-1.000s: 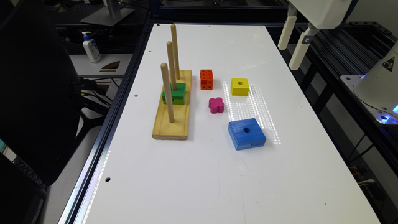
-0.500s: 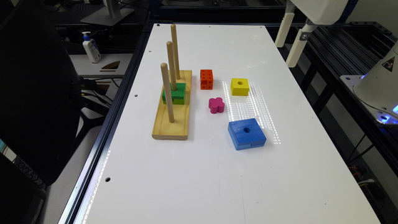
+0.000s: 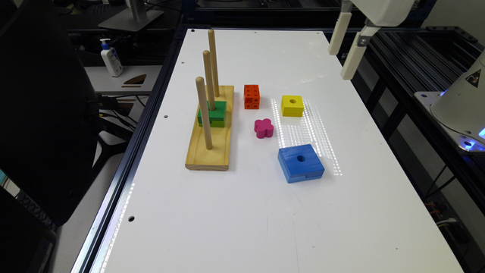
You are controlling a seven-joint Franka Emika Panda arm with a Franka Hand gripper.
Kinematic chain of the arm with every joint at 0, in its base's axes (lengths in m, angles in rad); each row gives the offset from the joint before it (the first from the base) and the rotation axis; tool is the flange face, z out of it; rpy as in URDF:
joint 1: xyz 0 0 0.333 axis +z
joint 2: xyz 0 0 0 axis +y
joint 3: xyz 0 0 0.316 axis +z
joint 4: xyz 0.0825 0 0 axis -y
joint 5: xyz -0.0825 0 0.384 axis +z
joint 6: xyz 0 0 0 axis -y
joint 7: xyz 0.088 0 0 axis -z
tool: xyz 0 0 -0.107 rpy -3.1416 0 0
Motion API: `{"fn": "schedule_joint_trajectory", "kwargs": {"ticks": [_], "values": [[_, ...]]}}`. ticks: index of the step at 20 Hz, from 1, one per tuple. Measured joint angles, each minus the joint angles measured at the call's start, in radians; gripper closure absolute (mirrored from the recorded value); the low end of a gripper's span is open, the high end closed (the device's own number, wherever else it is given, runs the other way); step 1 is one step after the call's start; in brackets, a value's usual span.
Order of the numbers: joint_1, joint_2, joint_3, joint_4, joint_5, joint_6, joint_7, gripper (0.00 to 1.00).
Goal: Pick up pink flower.
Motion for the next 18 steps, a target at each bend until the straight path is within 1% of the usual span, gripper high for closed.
{"fn": "schedule_joint_trajectory", "kwargs": {"ticks": [4,7,12,18], "values": [[0.0,0.055,0.004,0.028,0.0,0.024,0.004,0.0],[0.0,0.082,0.006,0.047,0.0,0.029,0.007,0.0],[0.0,0.095,0.01,0.062,0.0,0.029,0.011,0.0],[0.0,0.109,0.018,0.083,0.0002,0.029,0.016,0.0]]}}
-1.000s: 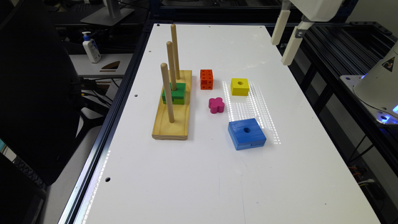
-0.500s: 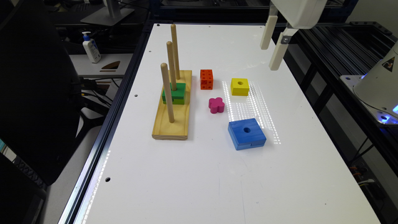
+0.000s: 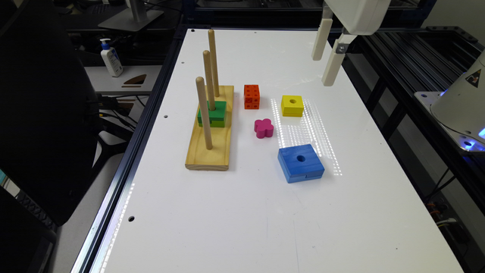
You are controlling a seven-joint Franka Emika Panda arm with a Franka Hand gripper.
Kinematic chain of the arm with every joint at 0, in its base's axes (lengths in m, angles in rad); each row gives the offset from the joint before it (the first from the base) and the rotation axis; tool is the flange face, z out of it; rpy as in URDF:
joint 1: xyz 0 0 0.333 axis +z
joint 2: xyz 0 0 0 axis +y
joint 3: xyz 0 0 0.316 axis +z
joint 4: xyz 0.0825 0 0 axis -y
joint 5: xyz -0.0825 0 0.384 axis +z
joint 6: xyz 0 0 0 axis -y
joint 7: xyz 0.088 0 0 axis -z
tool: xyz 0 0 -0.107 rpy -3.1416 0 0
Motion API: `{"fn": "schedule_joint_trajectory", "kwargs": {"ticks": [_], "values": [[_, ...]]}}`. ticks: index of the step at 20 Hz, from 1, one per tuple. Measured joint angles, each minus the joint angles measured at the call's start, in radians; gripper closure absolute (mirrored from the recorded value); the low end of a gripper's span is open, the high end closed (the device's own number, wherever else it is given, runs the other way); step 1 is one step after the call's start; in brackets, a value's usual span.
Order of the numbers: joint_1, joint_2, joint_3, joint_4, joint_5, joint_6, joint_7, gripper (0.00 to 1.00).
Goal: Pick up pink flower.
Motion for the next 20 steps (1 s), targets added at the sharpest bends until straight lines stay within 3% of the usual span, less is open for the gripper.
{"fn": "schedule_joint_trajectory", "kwargs": {"ticks": [11,20], "values": [[0.0,0.06,0.011,0.058,0.0001,0.0,0.013,0.0],[0.0,0.145,0.017,0.143,0.0001,0.0,0.02,0.0]]}}
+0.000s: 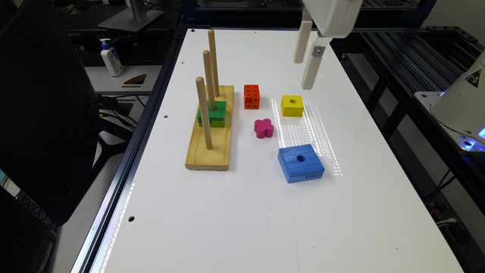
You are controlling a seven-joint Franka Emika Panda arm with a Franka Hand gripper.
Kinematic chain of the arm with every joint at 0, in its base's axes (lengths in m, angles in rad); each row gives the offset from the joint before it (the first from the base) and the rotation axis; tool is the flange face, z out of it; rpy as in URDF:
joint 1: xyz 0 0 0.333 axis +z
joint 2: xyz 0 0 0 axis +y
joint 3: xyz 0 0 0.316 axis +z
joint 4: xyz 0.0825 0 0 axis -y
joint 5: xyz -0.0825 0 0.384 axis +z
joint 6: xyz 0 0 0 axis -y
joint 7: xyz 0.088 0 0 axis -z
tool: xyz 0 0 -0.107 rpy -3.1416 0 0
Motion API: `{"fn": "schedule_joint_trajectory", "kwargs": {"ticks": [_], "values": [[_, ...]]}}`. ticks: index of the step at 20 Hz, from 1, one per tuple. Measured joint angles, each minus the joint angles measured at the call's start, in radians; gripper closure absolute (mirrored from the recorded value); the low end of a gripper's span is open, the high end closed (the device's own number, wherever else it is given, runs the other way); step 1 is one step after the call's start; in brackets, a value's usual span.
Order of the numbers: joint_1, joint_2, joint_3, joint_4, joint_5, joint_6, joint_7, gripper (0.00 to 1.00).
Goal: Pick up pink flower.
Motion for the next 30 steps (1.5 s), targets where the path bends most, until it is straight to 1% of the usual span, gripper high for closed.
{"fn": "schedule_joint_trajectory", "kwargs": {"ticks": [4,7,9,12,18,21,23,28,30], "values": [[0.0,0.03,0.004,0.027,0.0,0.0,0.004,0.0],[0.0,0.037,0.006,0.034,0.0,0.0,0.005,0.0],[0.0,0.04,0.006,0.038,0.0,0.0,0.006,0.0],[0.0,0.052,0.006,0.058,0.0,0.0,0.007,0.0],[0.0,0.093,0.006,0.099,0.0,0.0,0.008,0.0],[0.0,0.112,0.006,0.108,0.0,0.001,0.009,0.0],[0.0,0.13,0.007,0.109,0.0,0.013,0.009,0.0],[0.0,0.196,0.007,0.11,0.0,0.075,0.009,0.0],[0.0,0.212,0.007,0.111,0.0,0.09,0.009,0.0]]}}
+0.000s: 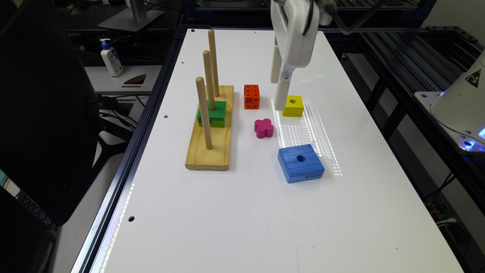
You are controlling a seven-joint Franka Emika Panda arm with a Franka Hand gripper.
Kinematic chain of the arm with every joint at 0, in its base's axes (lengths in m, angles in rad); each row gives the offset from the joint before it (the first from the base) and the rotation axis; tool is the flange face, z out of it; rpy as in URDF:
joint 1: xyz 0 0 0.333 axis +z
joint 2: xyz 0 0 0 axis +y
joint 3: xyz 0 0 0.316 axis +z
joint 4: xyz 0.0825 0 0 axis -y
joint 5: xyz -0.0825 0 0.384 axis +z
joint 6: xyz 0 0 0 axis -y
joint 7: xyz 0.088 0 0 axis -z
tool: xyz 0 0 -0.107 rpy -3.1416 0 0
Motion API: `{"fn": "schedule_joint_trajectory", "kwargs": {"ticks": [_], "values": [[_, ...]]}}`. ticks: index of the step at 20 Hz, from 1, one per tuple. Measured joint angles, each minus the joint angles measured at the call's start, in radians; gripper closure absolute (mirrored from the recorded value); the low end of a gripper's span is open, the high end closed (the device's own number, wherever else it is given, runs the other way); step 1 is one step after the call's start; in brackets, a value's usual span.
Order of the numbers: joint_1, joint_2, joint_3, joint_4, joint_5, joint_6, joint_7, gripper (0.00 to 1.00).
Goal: Pick up pink flower.
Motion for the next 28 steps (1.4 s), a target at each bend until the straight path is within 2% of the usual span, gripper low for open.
{"fn": "schedule_joint_trajectory", "kwargs": {"ticks": [9,14,20,25,28], "values": [[0.0,0.011,0.0,0.002,0.0,0.003,0.0,0.0],[0.0,0.057,0.0,0.002,0.0,0.045,0.0,0.0],[0.0,0.079,0.0,0.003,0.0,0.06,0.0,0.0],[0.0,0.13,0.0,0.003,0.0,0.112,0.0,0.0],[-0.001,0.138,0.0,0.003,0.0,0.122,0.0,0.0]]}}
